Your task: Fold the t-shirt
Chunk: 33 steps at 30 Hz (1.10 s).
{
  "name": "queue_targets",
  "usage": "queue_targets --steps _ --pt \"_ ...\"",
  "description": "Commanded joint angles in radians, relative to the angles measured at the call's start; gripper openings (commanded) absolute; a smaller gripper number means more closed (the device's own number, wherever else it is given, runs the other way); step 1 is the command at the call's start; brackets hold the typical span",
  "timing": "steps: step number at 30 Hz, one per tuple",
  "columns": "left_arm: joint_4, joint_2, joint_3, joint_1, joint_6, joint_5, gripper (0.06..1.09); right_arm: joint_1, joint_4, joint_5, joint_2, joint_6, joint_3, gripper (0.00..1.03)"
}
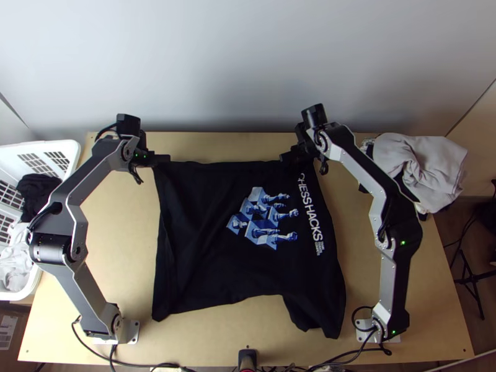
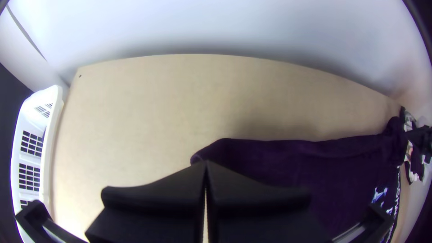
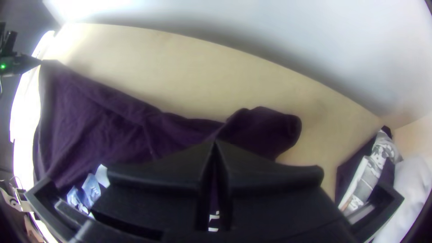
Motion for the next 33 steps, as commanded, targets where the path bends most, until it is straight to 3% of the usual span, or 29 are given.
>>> queue_targets --steps 1,17,33 --pt "0.000 -0.002 0.014 0.002 0.013 0.000 0.10 -0.010 0.004 0.004 0.005 0.019 0.075 0.03" --pt "0.014 0.064 0.262 0.039 0.063 -0.004 0.10 -0.079 0.033 0.033 0.097 0.019 0.385 0.03" --pt "0.148 0.107 0.343 0.056 0.107 -0.032 0.10 -0.104 0.043 0.088 0.046 0.048 0.375 0.03"
